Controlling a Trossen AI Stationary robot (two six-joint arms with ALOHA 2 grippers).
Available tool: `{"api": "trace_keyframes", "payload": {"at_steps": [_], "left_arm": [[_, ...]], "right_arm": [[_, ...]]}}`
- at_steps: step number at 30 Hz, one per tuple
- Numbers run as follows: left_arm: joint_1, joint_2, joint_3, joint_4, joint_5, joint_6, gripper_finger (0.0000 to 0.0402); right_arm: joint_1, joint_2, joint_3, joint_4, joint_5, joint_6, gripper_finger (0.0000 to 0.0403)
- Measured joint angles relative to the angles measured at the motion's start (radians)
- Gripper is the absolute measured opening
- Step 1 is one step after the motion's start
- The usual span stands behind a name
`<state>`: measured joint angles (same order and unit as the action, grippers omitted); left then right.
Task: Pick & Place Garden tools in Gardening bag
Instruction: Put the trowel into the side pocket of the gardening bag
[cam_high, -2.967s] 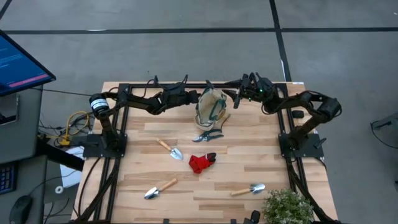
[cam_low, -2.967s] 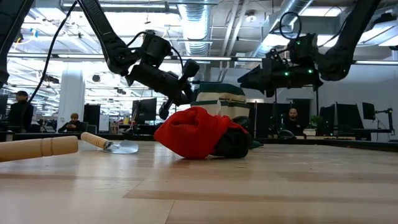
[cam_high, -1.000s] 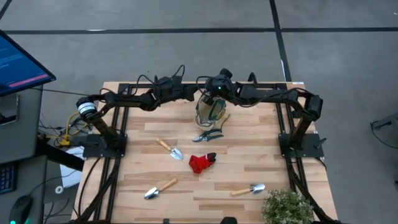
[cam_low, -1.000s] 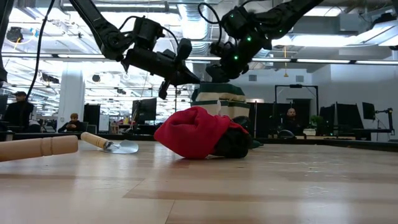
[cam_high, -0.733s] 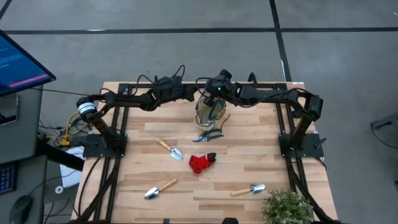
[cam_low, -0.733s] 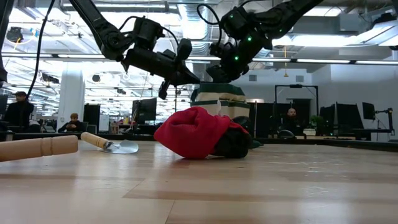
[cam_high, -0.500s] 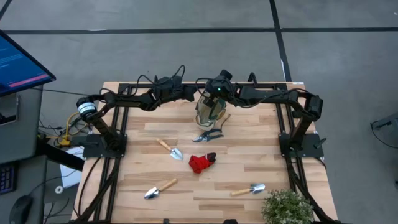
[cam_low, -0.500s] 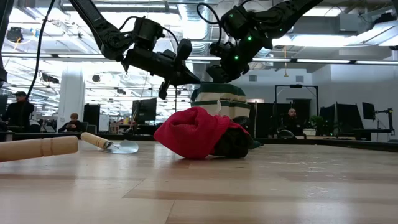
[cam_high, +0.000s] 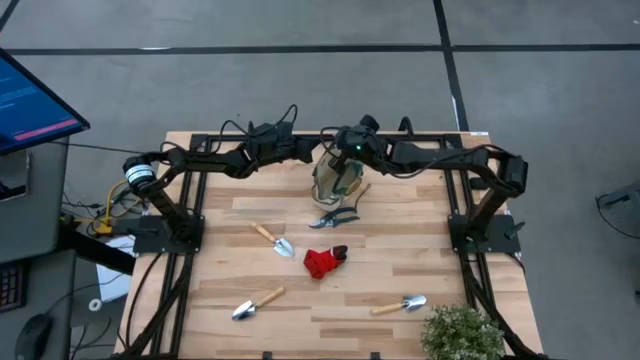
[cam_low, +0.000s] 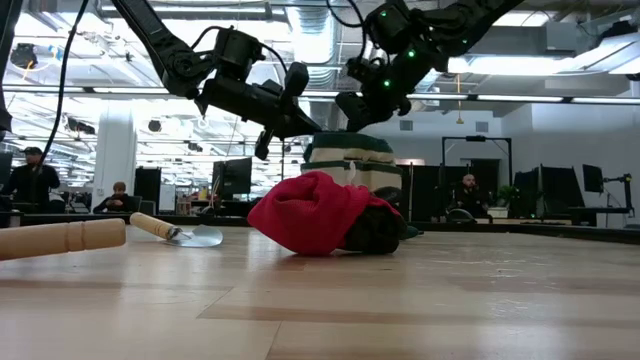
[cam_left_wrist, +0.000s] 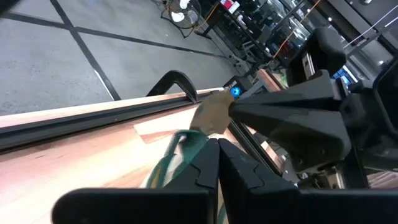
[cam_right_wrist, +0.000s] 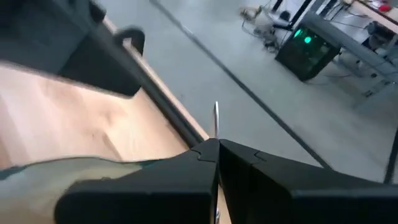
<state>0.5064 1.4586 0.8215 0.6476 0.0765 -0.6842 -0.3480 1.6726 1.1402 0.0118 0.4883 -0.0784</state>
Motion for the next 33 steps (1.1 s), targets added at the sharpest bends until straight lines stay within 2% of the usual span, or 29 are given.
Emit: {"api": "trace_keyframes", "payload": {"at_steps": [4,11,16,22,26,33], "left_arm": [[0.0,0.0,0.0,0.0,0.0,0.0,0.0007],[0.0,0.0,0.0,0.0,0.0,0.0,0.0005],[0.0,0.0,0.0,0.0,0.0,0.0,0.0006],[0.0,0.0,0.0,0.0,0.0,0.0,0.0005],[0.0,0.0,0.0,0.0,0.0,0.0,0.0005],[0.0,0.0,0.0,0.0,0.0,-0.001,0.0004]], "right_arm": [[0.005,-0.058,-0.11,0.107,0.017,0.067,0.0],[0.03,-0.175,-0.26,0.263,0.107,0.072,0.0],[0.049,-0.231,-0.346,0.358,0.125,0.072,0.0],[0.081,-0.242,-0.406,0.424,0.166,0.076,0.0],[0.095,-0.228,-0.451,0.547,0.172,0.072,0.0],[0.145,-0.228,-0.536,0.727,0.251,0.007,0.0]]}}
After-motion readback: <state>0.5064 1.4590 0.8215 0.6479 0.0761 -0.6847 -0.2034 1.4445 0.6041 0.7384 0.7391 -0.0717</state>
